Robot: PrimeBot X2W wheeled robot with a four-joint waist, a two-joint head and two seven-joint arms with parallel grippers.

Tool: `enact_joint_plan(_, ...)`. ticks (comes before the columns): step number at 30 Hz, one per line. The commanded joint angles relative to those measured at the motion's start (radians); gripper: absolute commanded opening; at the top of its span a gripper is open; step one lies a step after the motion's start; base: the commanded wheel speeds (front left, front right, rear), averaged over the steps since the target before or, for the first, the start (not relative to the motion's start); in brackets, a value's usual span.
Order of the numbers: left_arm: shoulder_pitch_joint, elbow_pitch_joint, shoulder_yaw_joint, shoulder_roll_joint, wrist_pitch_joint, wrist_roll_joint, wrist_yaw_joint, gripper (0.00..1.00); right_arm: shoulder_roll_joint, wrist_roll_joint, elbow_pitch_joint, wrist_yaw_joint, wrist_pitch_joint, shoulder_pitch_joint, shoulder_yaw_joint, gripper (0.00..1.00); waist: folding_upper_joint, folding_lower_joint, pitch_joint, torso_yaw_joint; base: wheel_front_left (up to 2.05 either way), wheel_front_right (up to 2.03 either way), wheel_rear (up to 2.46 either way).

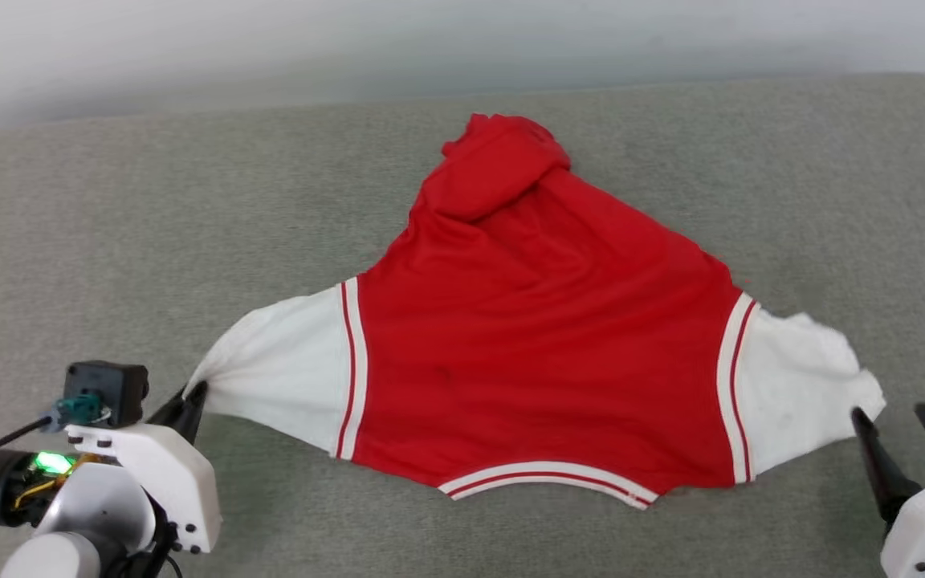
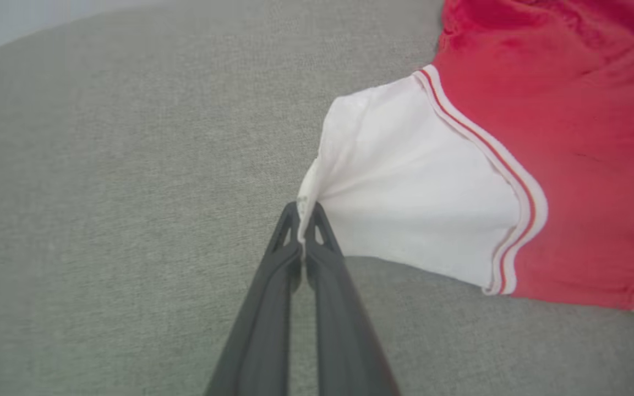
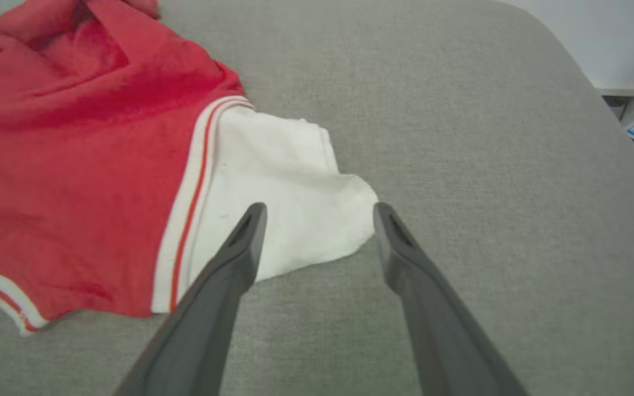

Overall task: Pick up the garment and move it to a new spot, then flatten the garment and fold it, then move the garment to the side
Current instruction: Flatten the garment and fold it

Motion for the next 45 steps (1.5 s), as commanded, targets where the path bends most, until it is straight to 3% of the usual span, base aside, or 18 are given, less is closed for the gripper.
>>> enact_joint_plan(1, 0.014, -0.006, 0.002, 0.002, -0.004, 0.000, 0.006, 0.00, -0.007, -0.013, 0.002, 0.000, 0.015, 0.005, -0.001, 1.00, 0.0000, 0.0000, -0.012, 0.022, 0.00, 0.00, 0.00)
enact_joint_plan(15, 0.076, -0.257, 0.015, 0.048, 0.045, -0.021, 0.009, 0.00, -0.073, -0.039, 0.035, 0.000, 0.468, -0.093, -0.013, 1.00, 0.0000, 0.0000, 0.044, 0.114, 0.00, 0.00, 0.00)
enact_joint_plan(20, 0.060, -0.273, -0.013, 0.042, 0.062, -0.033, -0.009, 0.00, -0.101, -0.028, 0.094, 0.000, 0.510, -0.124, 0.026, 1.00, 0.0000, 0.0000, 0.068, 0.138, 0.00, 0.00, 0.00)
enact_joint_plan(27, 0.048, -0.260, -0.024, 0.034, 0.065, -0.043, -0.007, 0.00, -0.088, -0.009, 0.197, 0.003, 0.503, -0.140, 0.139, 1.00, 0.0000, 0.0000, 0.087, 0.147, 0.00, 0.00, 0.00)
enact_joint_plan(28, 0.049, -0.259, -0.025, 0.034, 0.064, -0.043, -0.007, 0.00, -0.087, -0.007, 0.209, 0.005, 0.496, -0.141, 0.154, 0.65, 0.0000, 0.0000, 0.088, 0.147, 0.00, 0.00, 0.00)
enact_joint_plan(29, 0.050, -0.257, -0.026, 0.034, 0.064, -0.043, -0.007, 0.00, -0.088, -0.006, 0.218, 0.005, 0.489, -0.144, 0.168, 0.13, 0.0000, 0.0000, 0.087, 0.146, 0.00, 0.00, 0.00)
enact_joint_plan(30, 0.051, -0.256, -0.027, 0.035, 0.064, -0.044, -0.007, 0.00, -0.090, -0.004, 0.226, 0.006, 0.480, -0.148, 0.177, 0.00, 0.0000, 0.0000, 0.086, 0.145, 0.00, 0.00, 0.00)
enact_joint_plan(36, 0.042, -0.248, -0.038, 0.044, 0.058, -0.040, -0.020, 0.00, -0.143, 0.016, 0.180, 0.003, 0.427, -0.167, 0.196, 0.00, 0.0000, 0.0000, 0.040, 0.134, 0.00, 0.00, 0.00)
enact_joint_plan(45, 0.019, -0.321, 0.025, 0.095, 0.040, -0.041, -0.025, 0.00, -0.223, 0.155, -0.069, 0.000, 0.502, -0.200, 0.119, 0.00, 0.0000, 0.0000, -0.068, 0.093, 0.00, 0.00, 0.00)
